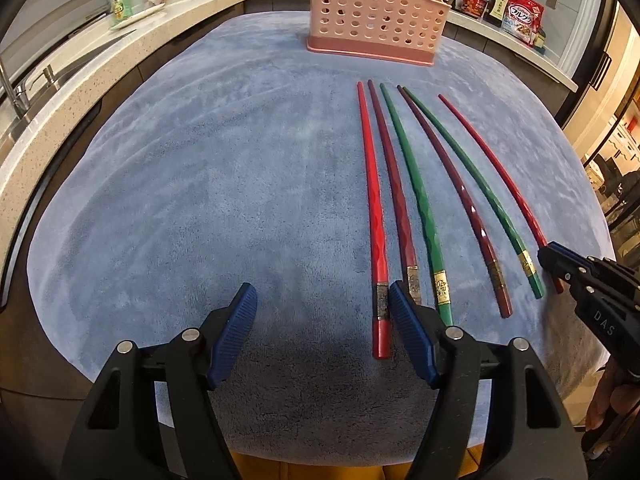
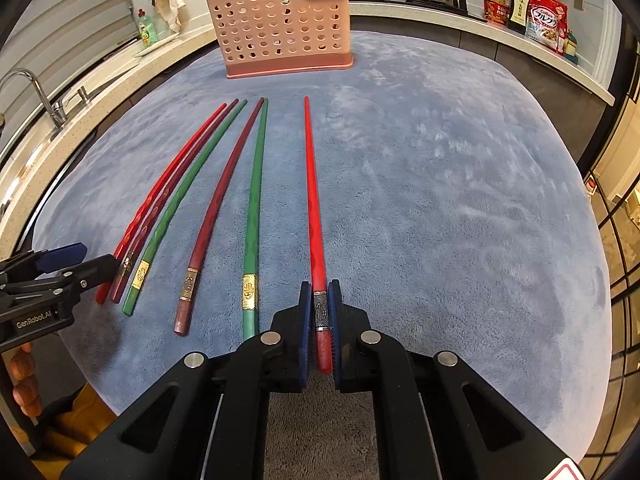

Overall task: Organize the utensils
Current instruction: 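Move both open tools down around the red chopsticks on the cloth, then grasp a red chopstick with the left tool while the right tool grasps another red chopstick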

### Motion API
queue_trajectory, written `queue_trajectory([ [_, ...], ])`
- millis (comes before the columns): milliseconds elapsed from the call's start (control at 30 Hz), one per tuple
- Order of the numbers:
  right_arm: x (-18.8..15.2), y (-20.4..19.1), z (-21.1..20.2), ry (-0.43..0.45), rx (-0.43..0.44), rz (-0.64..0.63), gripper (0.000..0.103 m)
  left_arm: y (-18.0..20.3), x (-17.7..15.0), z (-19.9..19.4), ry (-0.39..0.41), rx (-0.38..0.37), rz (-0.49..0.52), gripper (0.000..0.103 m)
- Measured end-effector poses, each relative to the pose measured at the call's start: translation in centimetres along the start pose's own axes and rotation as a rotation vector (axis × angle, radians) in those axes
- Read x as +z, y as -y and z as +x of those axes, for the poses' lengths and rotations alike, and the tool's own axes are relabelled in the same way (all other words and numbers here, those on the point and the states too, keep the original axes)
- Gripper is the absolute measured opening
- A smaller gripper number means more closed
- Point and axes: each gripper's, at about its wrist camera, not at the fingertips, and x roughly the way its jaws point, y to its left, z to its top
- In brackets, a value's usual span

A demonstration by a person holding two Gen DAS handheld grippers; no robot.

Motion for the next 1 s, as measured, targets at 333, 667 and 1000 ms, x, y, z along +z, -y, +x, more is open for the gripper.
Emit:
queue_trajectory([
  [333,0.0,0.0,0.0,0.000,-0.001,0.000,0.007,-0.3,0.0,-0.1,0.007,0.008,-0.009,0.031],
  [667,1.0,0.1,-1.4,0.026,0.006,0.004,0.007,-1.0,0.8,-0.8,0.002,-0.046,-0.026,0.010],
  [1000,4.2,0.3,-5.5,0.136,0.030,0.017,0.007,-2.1,3.5,-4.2,0.083,-0.073,-0.071,0.010],
])
